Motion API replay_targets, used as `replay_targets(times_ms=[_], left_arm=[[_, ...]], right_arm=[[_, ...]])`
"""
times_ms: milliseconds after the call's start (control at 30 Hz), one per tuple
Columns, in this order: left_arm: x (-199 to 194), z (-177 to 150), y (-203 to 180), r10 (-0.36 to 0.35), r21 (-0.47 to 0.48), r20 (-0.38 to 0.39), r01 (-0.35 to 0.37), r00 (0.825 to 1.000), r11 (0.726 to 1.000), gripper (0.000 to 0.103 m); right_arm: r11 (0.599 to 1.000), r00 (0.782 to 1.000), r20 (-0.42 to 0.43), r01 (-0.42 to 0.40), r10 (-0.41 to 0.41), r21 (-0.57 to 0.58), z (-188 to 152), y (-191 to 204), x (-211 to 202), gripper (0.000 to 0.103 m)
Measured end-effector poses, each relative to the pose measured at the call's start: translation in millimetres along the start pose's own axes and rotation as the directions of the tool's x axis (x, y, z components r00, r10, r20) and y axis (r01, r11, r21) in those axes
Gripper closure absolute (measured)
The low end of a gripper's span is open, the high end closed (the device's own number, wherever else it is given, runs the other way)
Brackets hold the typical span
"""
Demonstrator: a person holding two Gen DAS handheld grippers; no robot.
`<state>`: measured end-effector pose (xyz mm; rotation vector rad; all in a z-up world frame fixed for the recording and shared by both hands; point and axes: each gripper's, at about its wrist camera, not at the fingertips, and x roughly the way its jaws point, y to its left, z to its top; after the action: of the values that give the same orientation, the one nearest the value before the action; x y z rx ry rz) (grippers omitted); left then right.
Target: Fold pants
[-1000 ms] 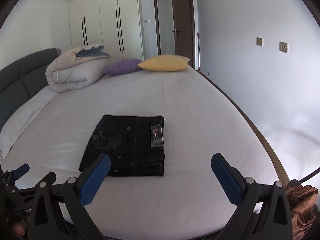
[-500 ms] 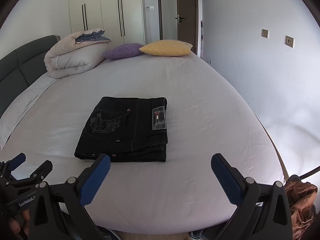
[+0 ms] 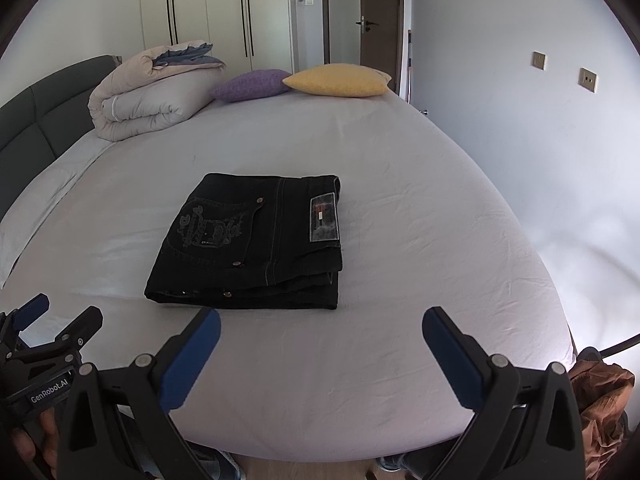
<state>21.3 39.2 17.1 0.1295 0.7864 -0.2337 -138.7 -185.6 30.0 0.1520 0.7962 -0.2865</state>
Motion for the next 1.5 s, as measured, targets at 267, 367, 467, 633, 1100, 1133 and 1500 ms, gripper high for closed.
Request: replay_targets(times_ms=[267,367,467,633,1100,1133,1500], left_arm=[[1.8,0.2,0.9,-0.001,0.0,-0.001,0.001,1.0,1.0,0.0],[2.3,0.4,1.1,-0.002,0.001,-0.001,0.002,1.0,1.0,0.0],[2.1,0.1,1.0,-0.002,0.0,-0.001,0.002,1.0,1.0,0.0],[1.3,0.1,0.6,0.0,0.0,-0.001,0.0,1.0,1.0,0.0],[0.7,0.2,0.7,-0.001,0.0,-0.002,0.001,1.0,1.0,0.0],[1.3,0.2,0.9,-0.003,0.0,-0.002,0.003,1.0,1.0,0.0],[3.8,-3.6,0.1,-0.008,0.001,-0.003,0.008,1.0,1.0,0.0]], right_arm=[[1.0,1.0,-0.004,-0.004,0.004,-0.001,-0.3,2.0,3.2,0.0],[1.0,1.0,-0.004,-0.004,0.004,-0.002,-0.2,2.0,3.3,0.0],[1.0,1.0,-0.004,-0.004,0.004,-0.002,-0.3,2.1,3.4,0.0],[1.0,1.0,-0.005,-0.003,0.003,-0.003,-0.8,3.0,3.5,0.0],[1.0,1.0,-0.01,-0.007,0.007,-0.006,-5.0,5.7,5.6,0.0],[1.0,1.0,-0.01,-0.008,0.007,-0.006,-5.2,5.8,5.7,0.0],[1.0,1.0,-0.013,-0.008,0.008,-0.008,-6.5,7.8,5.4,0.0]])
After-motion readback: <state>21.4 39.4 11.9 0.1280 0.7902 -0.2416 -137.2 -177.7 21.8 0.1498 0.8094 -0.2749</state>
